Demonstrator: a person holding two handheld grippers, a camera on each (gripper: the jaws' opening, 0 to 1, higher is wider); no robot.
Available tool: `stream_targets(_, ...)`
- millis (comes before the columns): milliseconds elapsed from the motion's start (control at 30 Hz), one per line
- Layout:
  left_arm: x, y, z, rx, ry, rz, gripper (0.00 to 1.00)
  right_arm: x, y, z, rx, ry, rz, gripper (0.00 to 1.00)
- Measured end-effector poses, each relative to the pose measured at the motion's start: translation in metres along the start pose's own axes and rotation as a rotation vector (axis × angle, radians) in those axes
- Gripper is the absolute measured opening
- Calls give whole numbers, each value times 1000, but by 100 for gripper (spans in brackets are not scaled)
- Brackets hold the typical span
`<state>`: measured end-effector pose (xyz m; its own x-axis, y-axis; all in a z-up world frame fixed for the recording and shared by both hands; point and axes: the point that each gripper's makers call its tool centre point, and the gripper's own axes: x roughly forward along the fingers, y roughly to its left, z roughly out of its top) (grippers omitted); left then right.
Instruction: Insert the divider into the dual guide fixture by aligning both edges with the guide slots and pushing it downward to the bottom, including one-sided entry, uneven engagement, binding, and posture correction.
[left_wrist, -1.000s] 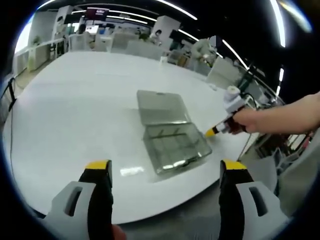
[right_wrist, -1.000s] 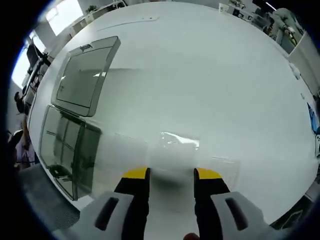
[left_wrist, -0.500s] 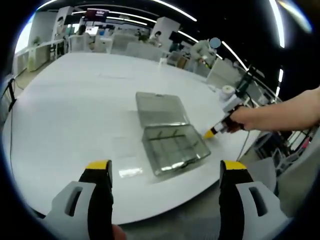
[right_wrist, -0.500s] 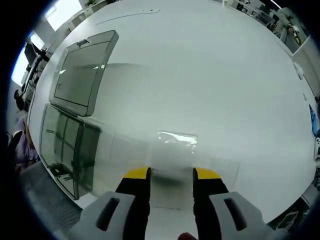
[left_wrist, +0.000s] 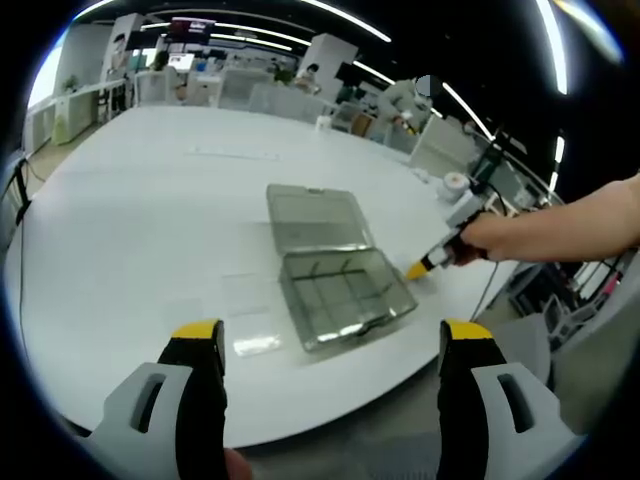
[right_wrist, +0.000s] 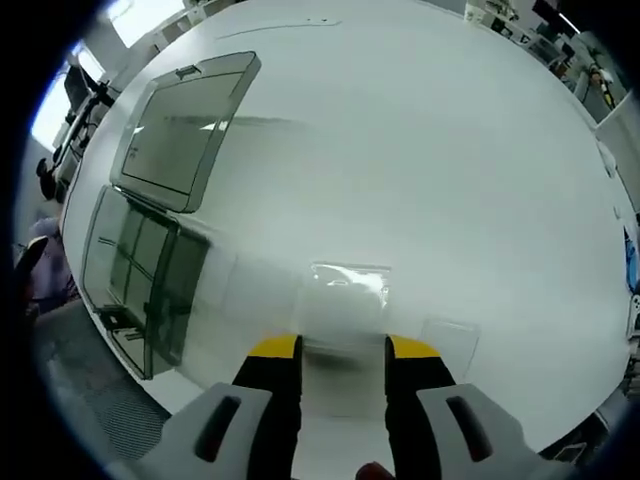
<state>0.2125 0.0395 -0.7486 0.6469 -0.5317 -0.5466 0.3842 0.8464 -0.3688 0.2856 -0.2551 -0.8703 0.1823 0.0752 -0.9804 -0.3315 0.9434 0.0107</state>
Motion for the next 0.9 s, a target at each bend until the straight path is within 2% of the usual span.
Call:
stream_targets(267,0,-4,0,9,5,-8,85,-6,4,-1,-42,-8,10,26)
stream_targets(633,-1,-6,-1,15,11,-12,85,2,-4,0,-61,4,26,25)
stream_targets(900,1,-10,-1,18,17,-24,85,-3,-1,0,-100,-9,40,25)
